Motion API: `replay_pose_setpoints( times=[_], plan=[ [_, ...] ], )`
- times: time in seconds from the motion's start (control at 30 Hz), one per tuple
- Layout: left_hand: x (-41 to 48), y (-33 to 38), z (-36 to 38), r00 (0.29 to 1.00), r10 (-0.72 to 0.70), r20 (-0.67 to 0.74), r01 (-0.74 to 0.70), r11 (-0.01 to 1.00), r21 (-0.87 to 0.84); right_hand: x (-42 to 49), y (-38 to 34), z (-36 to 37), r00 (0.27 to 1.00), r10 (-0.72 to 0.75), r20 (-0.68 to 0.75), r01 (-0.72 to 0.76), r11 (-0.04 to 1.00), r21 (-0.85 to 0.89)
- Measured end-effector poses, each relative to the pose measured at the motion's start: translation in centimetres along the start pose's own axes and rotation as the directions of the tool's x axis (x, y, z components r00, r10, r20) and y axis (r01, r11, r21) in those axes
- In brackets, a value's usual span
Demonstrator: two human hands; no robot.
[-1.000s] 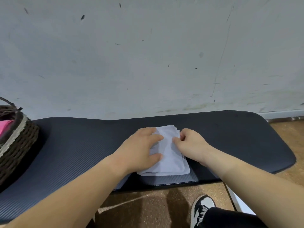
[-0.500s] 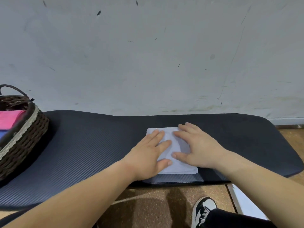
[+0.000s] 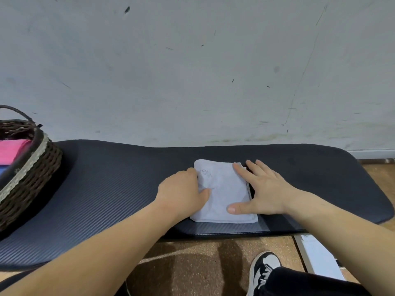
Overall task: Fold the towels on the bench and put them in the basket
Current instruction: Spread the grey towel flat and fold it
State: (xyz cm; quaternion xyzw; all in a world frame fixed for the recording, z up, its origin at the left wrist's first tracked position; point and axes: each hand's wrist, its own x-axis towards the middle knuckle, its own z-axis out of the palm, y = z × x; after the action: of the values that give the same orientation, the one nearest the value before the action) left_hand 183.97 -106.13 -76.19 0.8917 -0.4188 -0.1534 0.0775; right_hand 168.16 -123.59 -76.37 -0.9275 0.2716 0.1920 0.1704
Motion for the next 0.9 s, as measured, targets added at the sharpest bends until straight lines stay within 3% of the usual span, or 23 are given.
replay_pose_setpoints(
  times=[0.13, 0.37, 0.57, 0.77, 0.9],
  plan=[
    [-0.2, -0.1, -0.7, 1.000, 0.007, -0.024, -0.011, 0.987, -0.162, 0.1, 0.0, -0.2, 0.997, -0.078, -0.025, 0.078, 0.997, -0.011],
    [-0.5, -1.2, -4.0, 0.995, -0.072, -0.068, 0.051, 0.961, -0.272, 0.1, -1.7, 0.5, 0.981, -0.193, -0.035, 0.194, 0.980, 0.042],
    [-1.4, 1.1, -4.5, 0.996, 0.042, -0.083, -0.058, 0.978, -0.199, 0.6, -2.1, 0.8, 0.984, -0.175, 0.008, 0.174, 0.981, 0.082],
    [-2.1, 4.0, -2.9, 0.969, 0.233, 0.080, -0.224, 0.969, -0.107, 0.9, -1.4, 1.2, 0.982, -0.190, -0.012, 0.190, 0.975, 0.116],
    [-1.7, 3.3, -1.8, 0.948, 0.283, 0.149, -0.294, 0.954, 0.058, 0.8, -0.2, 0.7, 0.994, -0.111, 0.018, 0.109, 0.990, 0.090]
  ],
)
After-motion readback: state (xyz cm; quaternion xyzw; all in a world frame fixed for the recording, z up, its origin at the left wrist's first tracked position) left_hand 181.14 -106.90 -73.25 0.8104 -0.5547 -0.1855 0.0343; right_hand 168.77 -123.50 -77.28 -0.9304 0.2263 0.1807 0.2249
